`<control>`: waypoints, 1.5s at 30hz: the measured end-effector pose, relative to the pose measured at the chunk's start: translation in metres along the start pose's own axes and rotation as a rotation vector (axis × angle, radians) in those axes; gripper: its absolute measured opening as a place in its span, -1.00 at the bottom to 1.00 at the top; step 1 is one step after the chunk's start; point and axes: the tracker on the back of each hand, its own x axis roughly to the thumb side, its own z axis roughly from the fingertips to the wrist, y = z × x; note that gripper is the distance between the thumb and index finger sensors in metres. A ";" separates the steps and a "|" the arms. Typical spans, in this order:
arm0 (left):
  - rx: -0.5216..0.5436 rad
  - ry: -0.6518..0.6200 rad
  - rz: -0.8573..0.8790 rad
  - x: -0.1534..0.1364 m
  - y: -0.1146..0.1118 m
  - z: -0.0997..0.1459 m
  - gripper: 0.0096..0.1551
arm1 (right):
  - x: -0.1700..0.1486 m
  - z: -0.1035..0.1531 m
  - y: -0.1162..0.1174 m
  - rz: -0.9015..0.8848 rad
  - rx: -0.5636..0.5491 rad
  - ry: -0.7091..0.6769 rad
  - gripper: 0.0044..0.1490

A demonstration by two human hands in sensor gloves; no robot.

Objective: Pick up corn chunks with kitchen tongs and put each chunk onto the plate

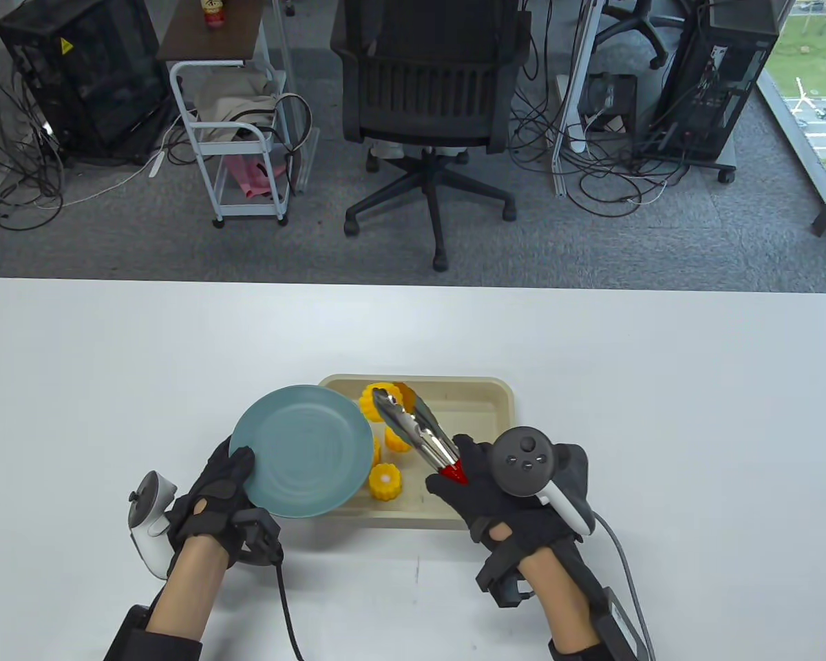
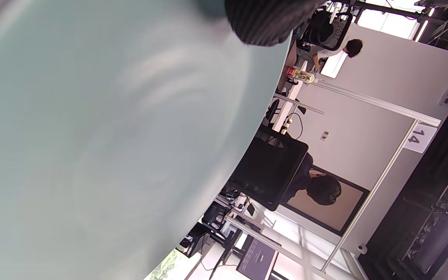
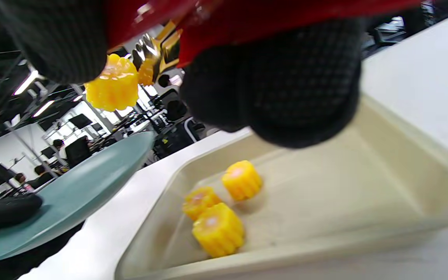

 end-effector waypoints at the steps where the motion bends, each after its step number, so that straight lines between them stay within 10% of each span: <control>1: 0.000 0.001 0.000 0.000 0.000 0.000 -0.37 | 0.010 -0.002 0.003 0.022 0.012 -0.011 0.00; 21: -0.002 0.050 0.003 -0.007 0.001 -0.004 -0.37 | 0.064 -0.028 0.040 0.185 0.082 -0.009 0.15; 33: 0.005 0.040 -0.007 -0.006 0.002 -0.005 -0.37 | -0.001 -0.027 0.010 0.017 -0.075 0.179 0.19; 45: -0.004 0.047 -0.002 -0.006 0.003 -0.005 -0.37 | -0.038 -0.047 0.058 0.187 0.059 0.332 0.19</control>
